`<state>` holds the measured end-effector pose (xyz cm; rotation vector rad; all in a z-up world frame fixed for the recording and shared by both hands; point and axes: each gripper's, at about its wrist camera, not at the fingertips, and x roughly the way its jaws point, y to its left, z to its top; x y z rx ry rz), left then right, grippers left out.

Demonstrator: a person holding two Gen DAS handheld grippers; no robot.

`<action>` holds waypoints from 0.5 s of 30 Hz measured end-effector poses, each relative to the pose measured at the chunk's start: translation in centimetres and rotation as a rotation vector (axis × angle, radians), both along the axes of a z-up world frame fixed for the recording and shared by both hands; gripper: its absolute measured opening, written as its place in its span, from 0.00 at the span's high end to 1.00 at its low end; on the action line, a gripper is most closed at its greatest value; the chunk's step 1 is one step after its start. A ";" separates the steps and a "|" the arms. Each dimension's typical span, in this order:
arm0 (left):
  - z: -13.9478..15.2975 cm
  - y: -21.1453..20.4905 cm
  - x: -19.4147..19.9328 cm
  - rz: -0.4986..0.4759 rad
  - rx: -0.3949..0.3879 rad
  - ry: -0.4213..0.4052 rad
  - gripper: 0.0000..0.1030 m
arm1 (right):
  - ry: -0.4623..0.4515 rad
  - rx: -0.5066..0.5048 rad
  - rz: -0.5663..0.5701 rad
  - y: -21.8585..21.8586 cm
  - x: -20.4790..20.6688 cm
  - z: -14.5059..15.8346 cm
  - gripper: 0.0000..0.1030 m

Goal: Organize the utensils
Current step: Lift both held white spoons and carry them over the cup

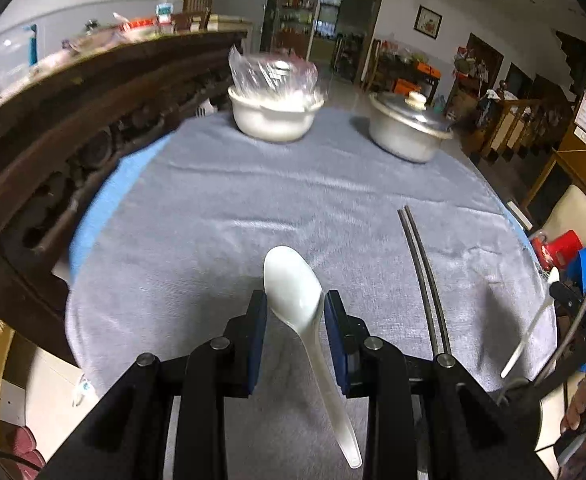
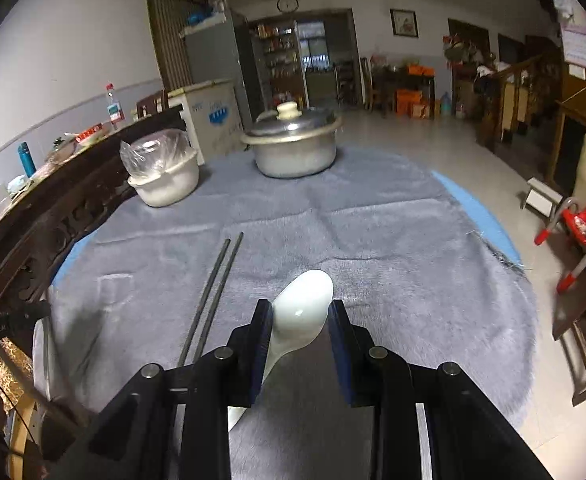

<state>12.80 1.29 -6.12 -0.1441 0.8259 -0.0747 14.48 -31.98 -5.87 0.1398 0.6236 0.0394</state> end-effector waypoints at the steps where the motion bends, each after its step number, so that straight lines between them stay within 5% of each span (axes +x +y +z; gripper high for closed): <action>1: 0.4 0.2 -0.4 0.006 0.004 -0.012 0.70 | -0.009 -0.001 0.000 0.1 -0.7 0.3 0.70; 15: 5.2 1.7 -5.8 0.059 0.037 -0.151 0.70 | -0.122 0.022 0.011 1.7 -7.1 4.0 0.70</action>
